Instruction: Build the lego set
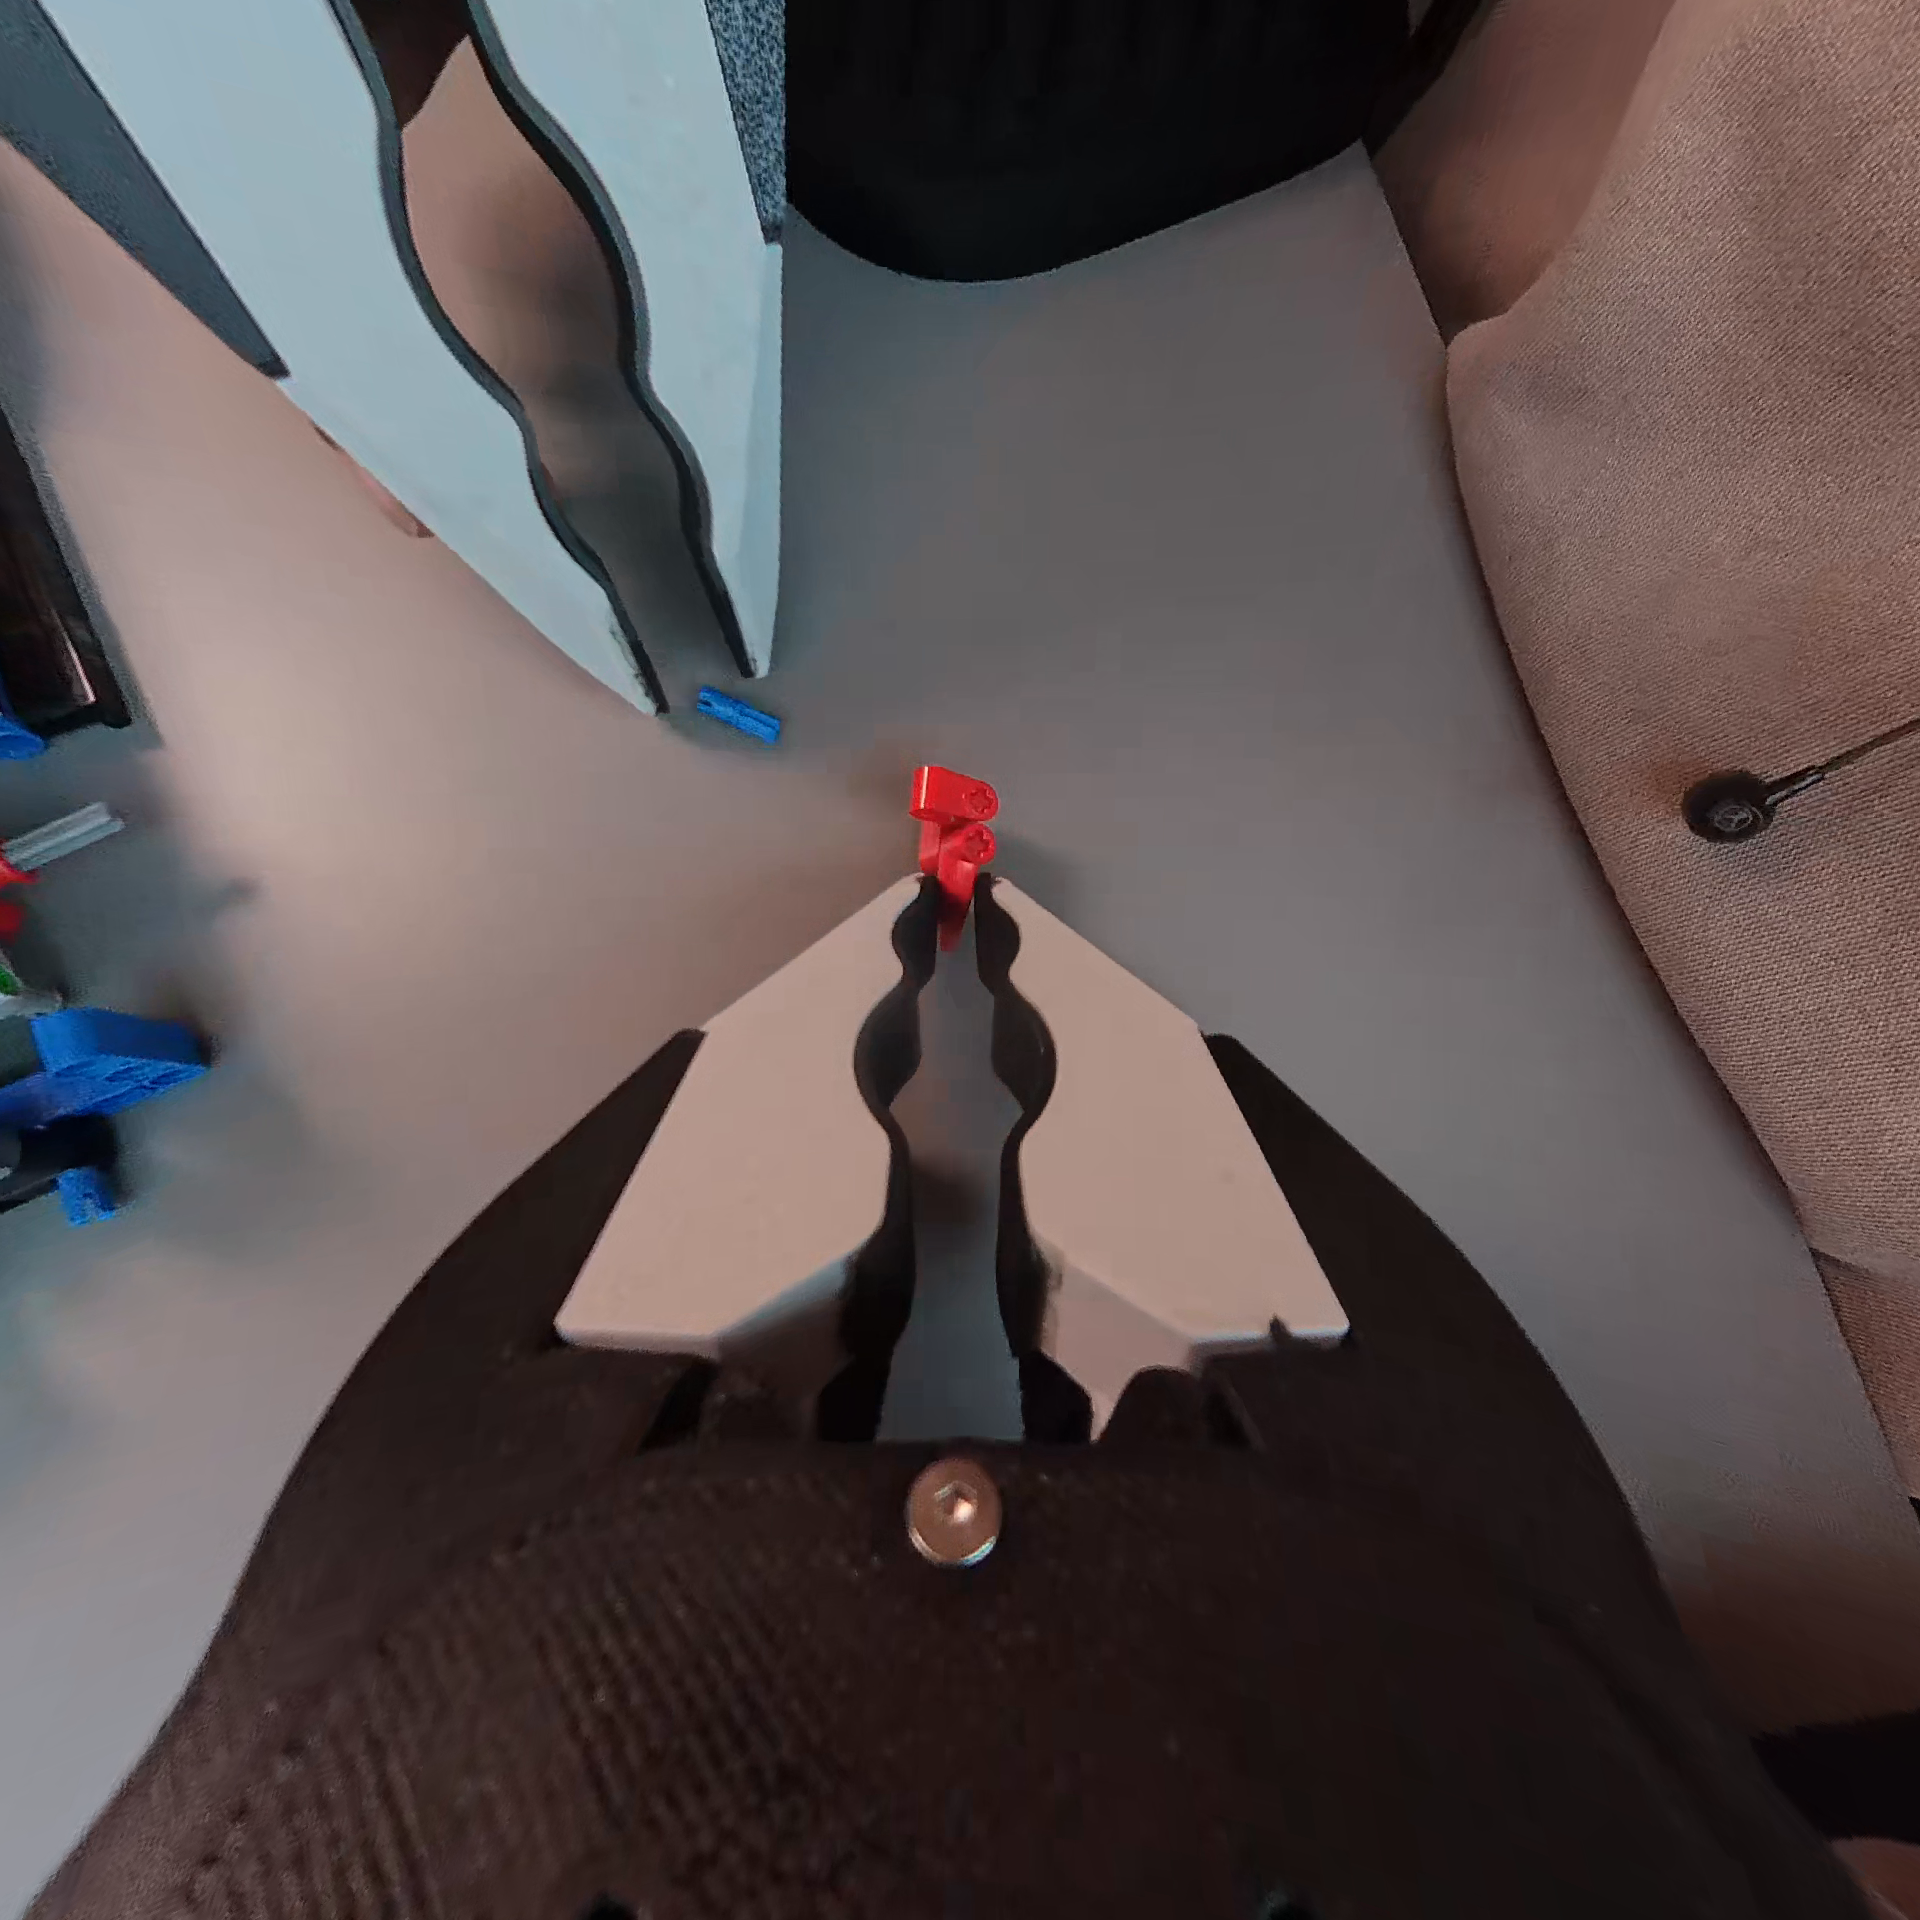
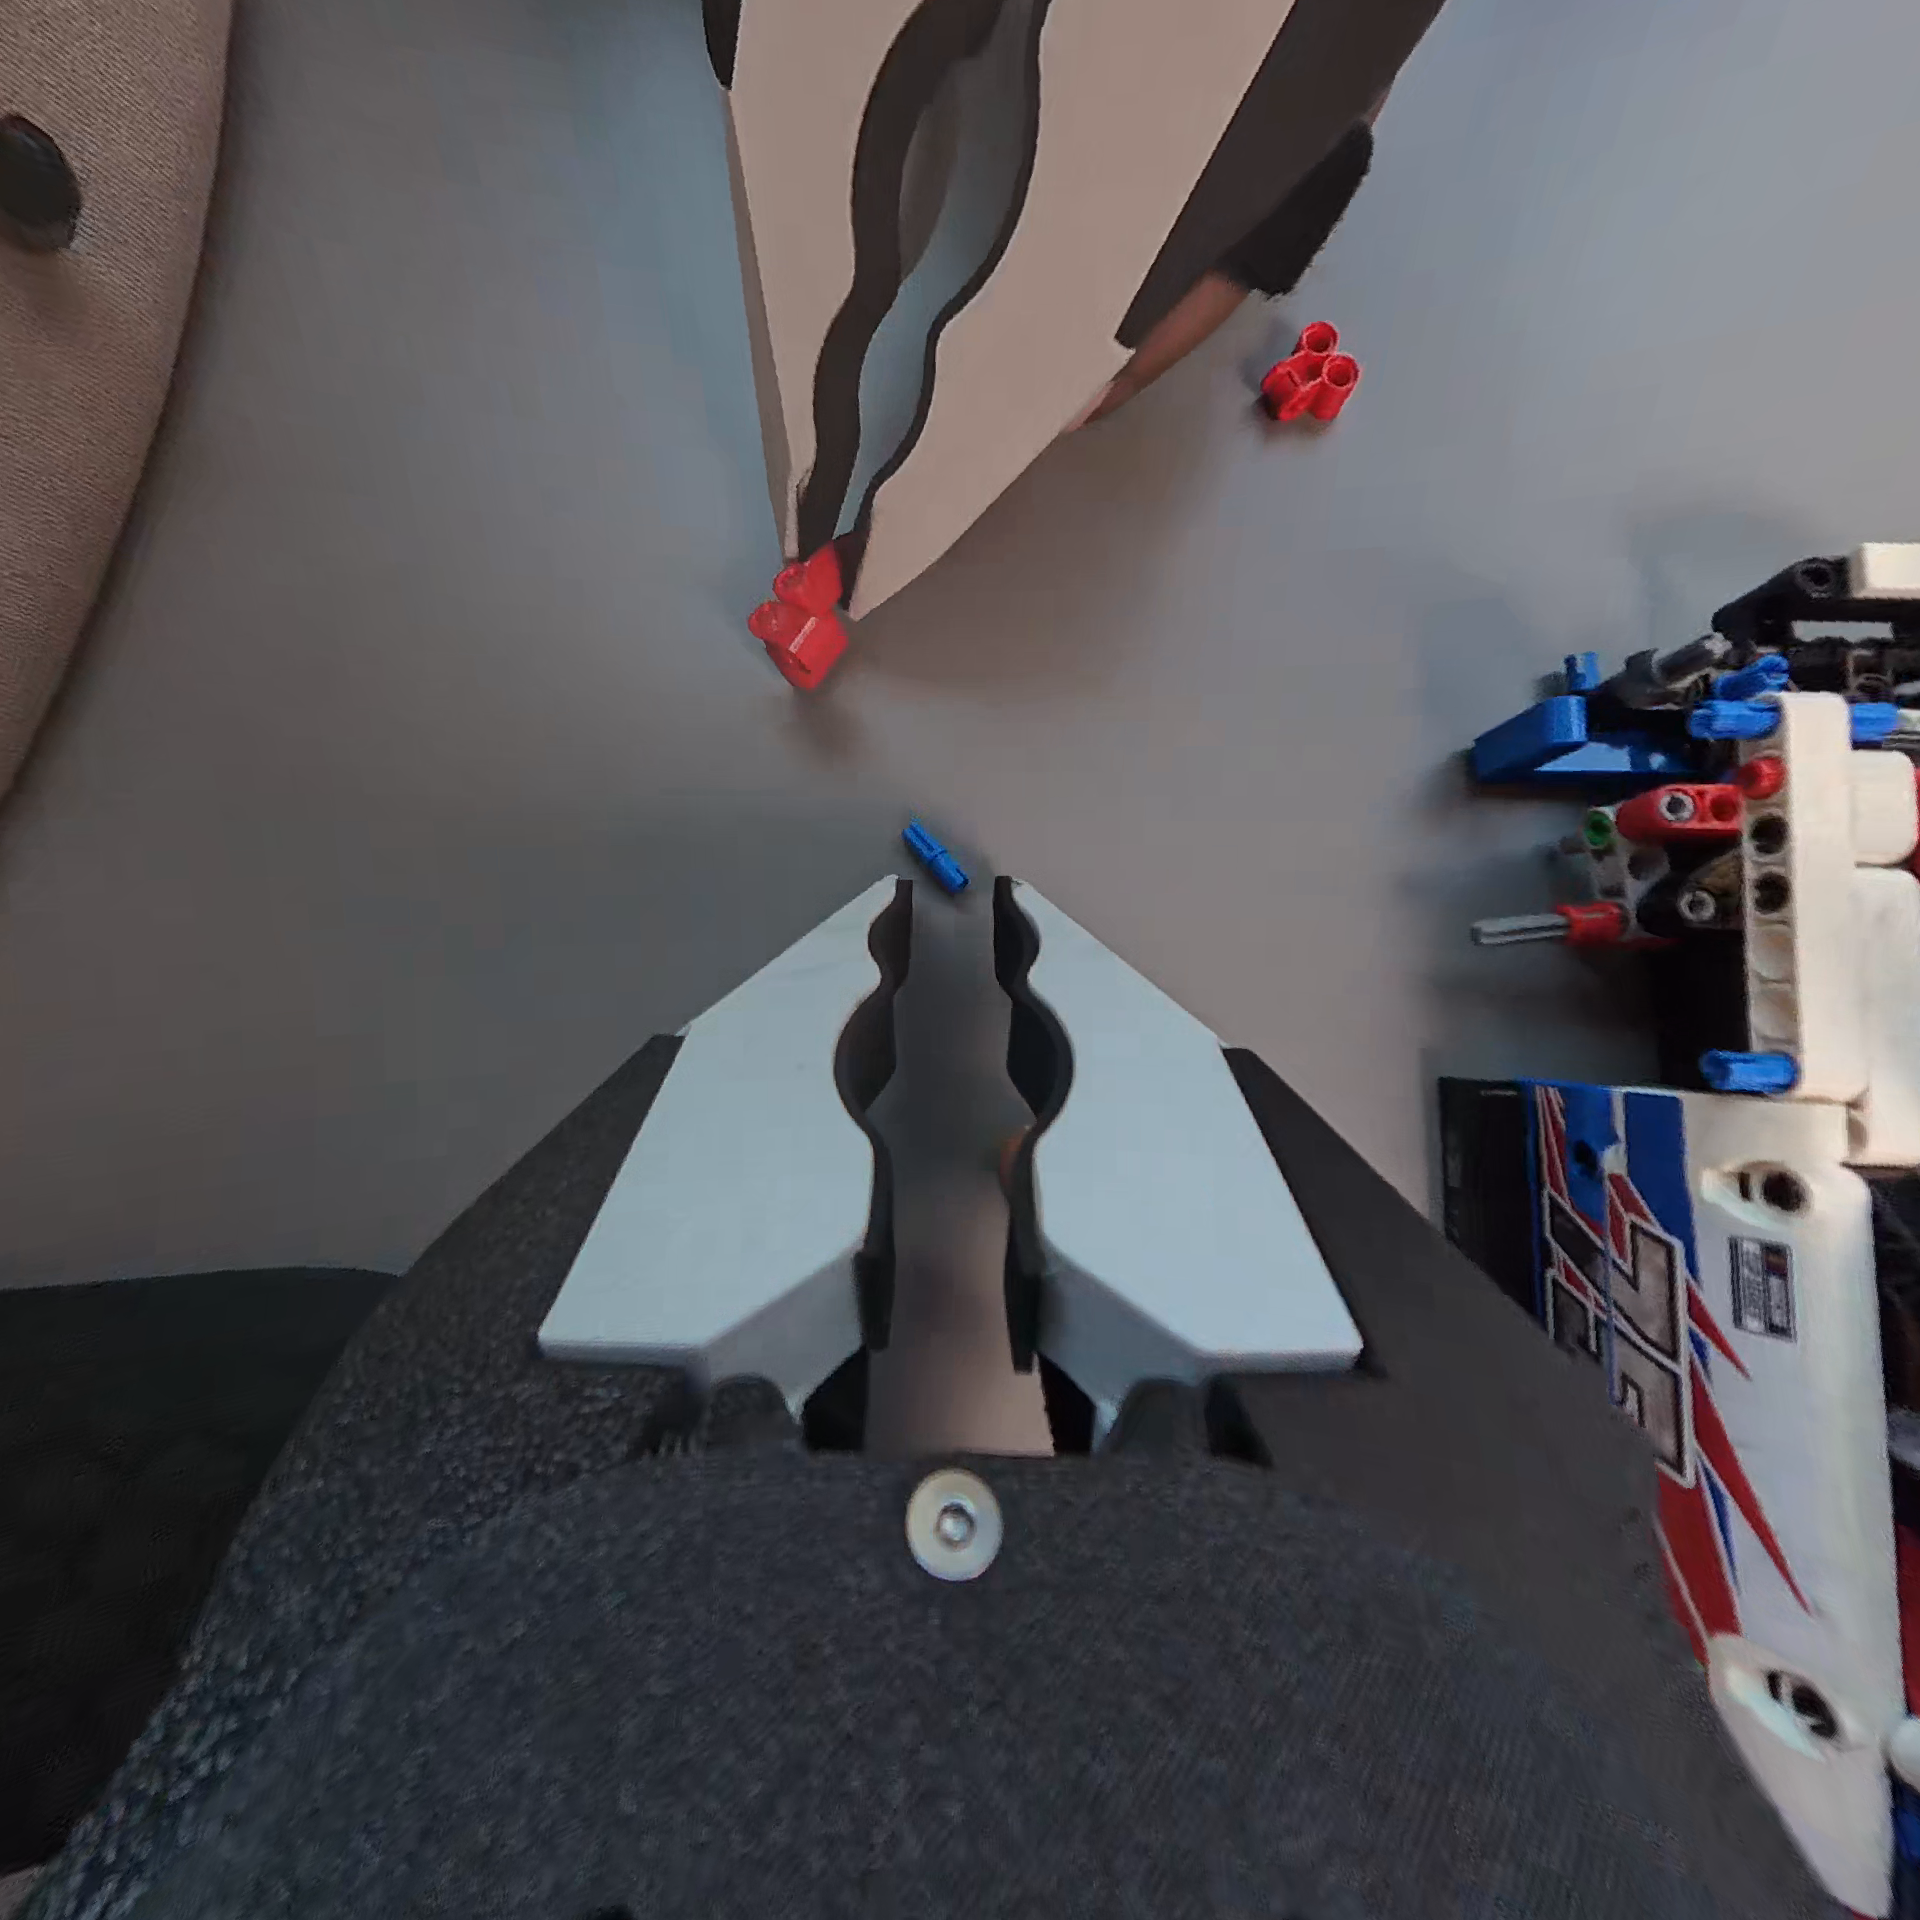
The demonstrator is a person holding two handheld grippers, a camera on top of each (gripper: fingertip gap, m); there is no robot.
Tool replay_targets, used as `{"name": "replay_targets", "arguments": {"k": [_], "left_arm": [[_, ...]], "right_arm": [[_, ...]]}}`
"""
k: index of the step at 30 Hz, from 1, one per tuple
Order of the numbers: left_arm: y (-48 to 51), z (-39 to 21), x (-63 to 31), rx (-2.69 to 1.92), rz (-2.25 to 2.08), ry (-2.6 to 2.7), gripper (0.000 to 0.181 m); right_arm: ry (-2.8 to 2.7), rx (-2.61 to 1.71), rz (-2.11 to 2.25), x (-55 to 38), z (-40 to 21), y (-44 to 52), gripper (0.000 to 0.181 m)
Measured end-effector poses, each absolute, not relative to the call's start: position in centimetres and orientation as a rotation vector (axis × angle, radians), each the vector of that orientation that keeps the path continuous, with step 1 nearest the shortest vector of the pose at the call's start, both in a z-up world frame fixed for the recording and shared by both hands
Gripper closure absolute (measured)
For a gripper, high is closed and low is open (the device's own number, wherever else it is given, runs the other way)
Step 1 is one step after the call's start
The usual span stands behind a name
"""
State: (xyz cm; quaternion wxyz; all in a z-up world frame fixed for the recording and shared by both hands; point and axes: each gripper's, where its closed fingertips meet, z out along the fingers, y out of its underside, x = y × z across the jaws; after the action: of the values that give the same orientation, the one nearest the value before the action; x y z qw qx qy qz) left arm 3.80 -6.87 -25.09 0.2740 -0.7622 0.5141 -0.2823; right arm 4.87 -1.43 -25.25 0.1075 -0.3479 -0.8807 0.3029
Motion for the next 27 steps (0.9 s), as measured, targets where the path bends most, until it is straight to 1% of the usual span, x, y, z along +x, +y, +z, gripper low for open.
{"name": "replay_targets", "arguments": {"k": [11,18,27], "left_arm": [[-7.04,-25.34,3.93,-1.991,-0.740,1.463,0.176],[-6.84,-25.44,4.00,-1.991,-0.723,1.464,0.177],[-6.96,-25.46,4.11,-1.984,-0.715,1.467,0.177]], "right_arm": [[-2.642,-0.999,0.852,4.80,-25.47,-2.08,0.171],[-2.622,-0.989,0.835,5.09,-25.50,-2.35,0.178],[-2.593,-1.001,0.831,5.30,-25.52,-2.46,0.178]]}}
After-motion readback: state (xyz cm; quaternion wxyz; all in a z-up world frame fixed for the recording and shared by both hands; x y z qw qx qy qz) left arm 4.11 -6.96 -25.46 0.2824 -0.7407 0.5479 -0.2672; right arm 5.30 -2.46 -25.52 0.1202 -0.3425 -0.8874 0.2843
